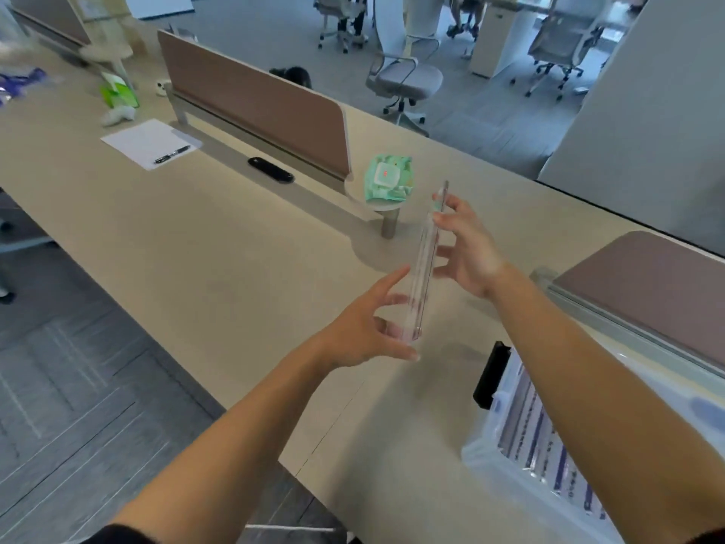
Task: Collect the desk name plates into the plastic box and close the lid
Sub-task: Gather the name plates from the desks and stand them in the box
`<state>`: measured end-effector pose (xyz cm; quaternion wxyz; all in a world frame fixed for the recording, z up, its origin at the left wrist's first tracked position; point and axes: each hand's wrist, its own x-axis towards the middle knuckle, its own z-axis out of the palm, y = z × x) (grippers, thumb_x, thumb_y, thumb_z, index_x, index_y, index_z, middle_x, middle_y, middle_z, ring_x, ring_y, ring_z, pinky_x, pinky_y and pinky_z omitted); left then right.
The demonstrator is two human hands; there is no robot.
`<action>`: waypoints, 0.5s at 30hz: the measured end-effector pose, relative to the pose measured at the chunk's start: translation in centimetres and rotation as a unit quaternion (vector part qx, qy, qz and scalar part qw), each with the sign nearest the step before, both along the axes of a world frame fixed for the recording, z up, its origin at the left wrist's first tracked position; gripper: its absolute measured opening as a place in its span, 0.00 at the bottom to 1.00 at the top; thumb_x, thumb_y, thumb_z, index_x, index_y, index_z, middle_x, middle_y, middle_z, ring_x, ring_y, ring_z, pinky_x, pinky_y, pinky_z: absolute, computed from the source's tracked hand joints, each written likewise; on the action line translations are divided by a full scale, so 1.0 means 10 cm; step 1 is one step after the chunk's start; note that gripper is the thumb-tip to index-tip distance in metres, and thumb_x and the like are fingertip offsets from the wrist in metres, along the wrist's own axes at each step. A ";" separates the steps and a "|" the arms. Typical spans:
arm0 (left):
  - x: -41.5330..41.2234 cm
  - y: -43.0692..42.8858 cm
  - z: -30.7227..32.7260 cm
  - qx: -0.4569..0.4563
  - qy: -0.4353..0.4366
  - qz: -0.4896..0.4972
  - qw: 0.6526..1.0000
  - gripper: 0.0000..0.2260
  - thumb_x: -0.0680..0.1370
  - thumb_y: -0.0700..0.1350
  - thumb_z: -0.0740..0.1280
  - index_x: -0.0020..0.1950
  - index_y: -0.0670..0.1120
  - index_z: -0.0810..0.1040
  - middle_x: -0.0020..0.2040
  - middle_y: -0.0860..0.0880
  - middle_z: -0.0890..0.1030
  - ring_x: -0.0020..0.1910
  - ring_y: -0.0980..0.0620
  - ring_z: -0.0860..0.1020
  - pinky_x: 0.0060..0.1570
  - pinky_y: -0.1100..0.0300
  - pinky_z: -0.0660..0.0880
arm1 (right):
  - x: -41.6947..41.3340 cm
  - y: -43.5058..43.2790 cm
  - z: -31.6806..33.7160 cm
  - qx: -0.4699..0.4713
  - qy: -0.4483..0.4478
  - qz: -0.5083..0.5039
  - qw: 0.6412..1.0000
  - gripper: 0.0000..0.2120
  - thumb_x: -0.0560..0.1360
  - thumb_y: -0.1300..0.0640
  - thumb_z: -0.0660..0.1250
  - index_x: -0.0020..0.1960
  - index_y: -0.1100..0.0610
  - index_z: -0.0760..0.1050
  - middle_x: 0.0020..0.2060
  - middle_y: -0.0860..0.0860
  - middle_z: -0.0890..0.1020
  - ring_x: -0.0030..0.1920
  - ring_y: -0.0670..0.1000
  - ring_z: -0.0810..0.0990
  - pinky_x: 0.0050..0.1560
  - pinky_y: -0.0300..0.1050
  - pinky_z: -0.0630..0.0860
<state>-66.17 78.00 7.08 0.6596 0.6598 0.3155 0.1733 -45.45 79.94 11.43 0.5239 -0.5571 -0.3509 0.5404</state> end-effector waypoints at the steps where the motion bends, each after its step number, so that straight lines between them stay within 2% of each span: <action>1: 0.01 -0.08 0.04 0.000 -0.010 -0.010 1.000 0.50 0.64 0.33 0.81 0.72 0.70 0.60 0.65 0.51 0.71 0.51 0.39 0.82 0.53 0.47 0.81 | 0.01 -0.12 0.05 0.005 -0.002 -0.001 1.000 0.23 0.66 0.46 0.72 0.61 0.39 0.72 0.66 0.53 0.73 0.59 0.65 0.75 0.54 0.67 0.78; 2: 0.02 -0.16 0.07 0.002 -0.019 -0.019 1.000 0.50 0.64 0.33 0.81 0.72 0.71 0.61 0.65 0.49 0.71 0.50 0.38 0.82 0.53 0.46 0.80 | 0.01 -0.23 0.08 0.011 -0.007 0.000 1.000 0.24 0.66 0.45 0.72 0.61 0.38 0.73 0.68 0.54 0.72 0.63 0.67 0.73 0.56 0.70 0.76; 4: 0.01 -0.31 0.09 0.012 -0.033 -0.036 0.999 0.51 0.64 0.33 0.80 0.73 0.70 0.60 0.64 0.48 0.70 0.48 0.43 0.83 0.52 0.49 0.81 | -0.03 -0.45 0.16 0.020 -0.036 0.007 0.999 0.25 0.67 0.43 0.72 0.63 0.37 0.72 0.70 0.54 0.70 0.67 0.68 0.71 0.58 0.71 0.74; 6: -0.04 -0.47 0.07 0.022 -0.049 -0.057 0.997 0.51 0.65 0.32 0.79 0.74 0.70 0.58 0.64 0.48 0.68 0.52 0.45 0.82 0.52 0.52 0.81 | -0.13 -0.64 0.24 0.021 -0.079 0.008 0.997 0.30 0.66 0.40 0.71 0.67 0.36 0.68 0.71 0.51 0.69 0.67 0.63 0.72 0.59 0.67 0.76; 8: -0.10 -0.62 0.03 0.031 -0.065 -0.080 0.994 0.52 0.66 0.34 0.79 0.74 0.72 0.55 0.65 0.48 0.65 0.58 0.44 0.78 0.54 0.49 0.80 | -0.25 -0.83 0.29 0.017 -0.130 0.014 0.991 0.38 0.65 0.37 0.71 0.72 0.38 0.63 0.70 0.48 0.71 0.66 0.58 0.74 0.60 0.62 0.77; 10: -0.14 -0.76 0.00 0.038 -0.071 -0.091 0.993 0.53 0.66 0.36 0.79 0.73 0.73 0.52 0.65 0.47 0.63 0.60 0.44 0.76 0.54 0.48 0.80 | -0.35 -1.00 0.32 0.013 -0.149 0.023 0.988 0.42 0.65 0.36 0.72 0.75 0.41 0.59 0.67 0.48 0.74 0.65 0.56 0.76 0.59 0.62 0.76; 13: -0.18 -0.97 -0.01 0.058 -0.090 -0.097 0.990 0.54 0.64 0.38 0.80 0.75 0.71 0.50 0.65 0.42 0.65 0.57 0.42 0.79 0.52 0.52 0.81 | -0.44 -1.28 0.35 0.006 -0.134 0.024 0.991 0.46 0.64 0.34 0.76 0.76 0.41 0.59 0.67 0.52 0.75 0.66 0.63 0.74 0.63 0.69 0.71; 15: -0.18 -1.12 0.05 0.047 -0.120 -0.111 0.985 0.54 0.65 0.32 0.79 0.77 0.65 0.51 0.63 0.43 0.64 0.51 0.46 0.82 0.46 0.59 0.80 | -0.45 -1.49 0.39 0.013 -0.122 0.014 0.992 0.47 0.64 0.33 0.76 0.77 0.40 0.59 0.68 0.53 0.74 0.68 0.64 0.72 0.65 0.72 0.69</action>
